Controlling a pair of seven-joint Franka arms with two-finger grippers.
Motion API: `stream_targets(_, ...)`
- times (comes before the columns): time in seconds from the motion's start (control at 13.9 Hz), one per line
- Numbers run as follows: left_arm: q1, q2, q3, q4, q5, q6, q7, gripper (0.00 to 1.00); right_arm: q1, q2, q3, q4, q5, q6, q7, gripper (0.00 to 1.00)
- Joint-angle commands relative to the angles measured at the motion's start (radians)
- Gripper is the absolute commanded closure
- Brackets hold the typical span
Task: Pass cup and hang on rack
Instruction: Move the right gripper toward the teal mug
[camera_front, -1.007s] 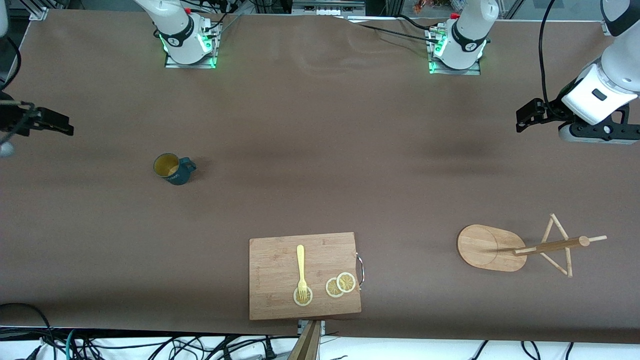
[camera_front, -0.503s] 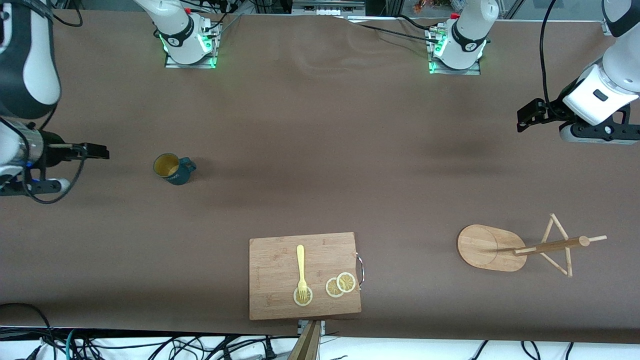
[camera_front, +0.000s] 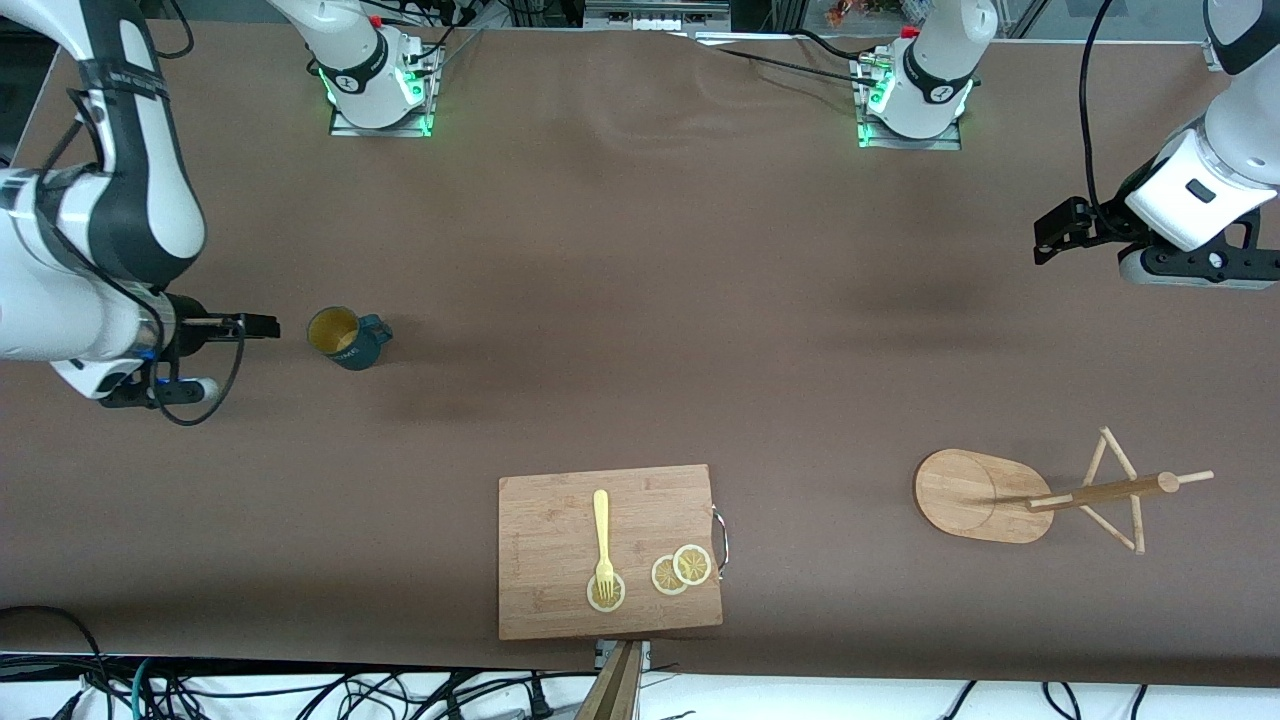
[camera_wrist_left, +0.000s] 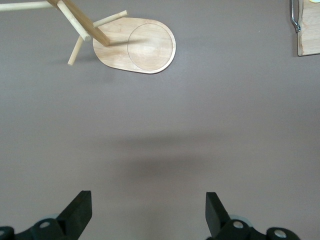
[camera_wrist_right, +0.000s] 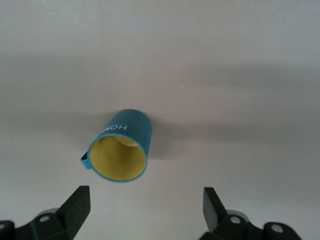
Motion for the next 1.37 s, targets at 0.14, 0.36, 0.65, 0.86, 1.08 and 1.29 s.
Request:
stream_targets(0.14,0.001,0.019,0.0,0.039,0.02,-0.025,0.011,0.0,0.007,-0.069,0.001,-0.206,0.014,0.159,0.023,0.0)
stream_targets(0.36,0.001,0.022,-0.002,0.048,0.02,-0.025,0.016,0.0,0.007,-0.083,0.001,-0.283,0.014,0.243,0.023,0.0)
stream_targets(0.65,0.001,0.024,-0.002,0.049,0.02,-0.025,0.016,0.0,0.007,-0.083,0.001,-0.345,0.012,0.335,0.023,0.0)
stream_targets(0.86,-0.001,0.028,-0.002,0.052,0.02,-0.025,0.013,0.0,0.007,-0.069,0.001,-0.38,0.012,0.43,0.023,0.0)
stream_targets(1.08,-0.001,0.028,-0.002,0.052,0.02,-0.025,0.016,0.0,0.009,-0.054,0.001,-0.421,0.012,0.522,0.023,0.0)
stream_targets(1.29,-0.001,0.028,-0.005,0.052,0.02,-0.025,0.01,0.0,0.01,-0.051,0.002,-0.443,0.012,0.564,0.023,0.0)
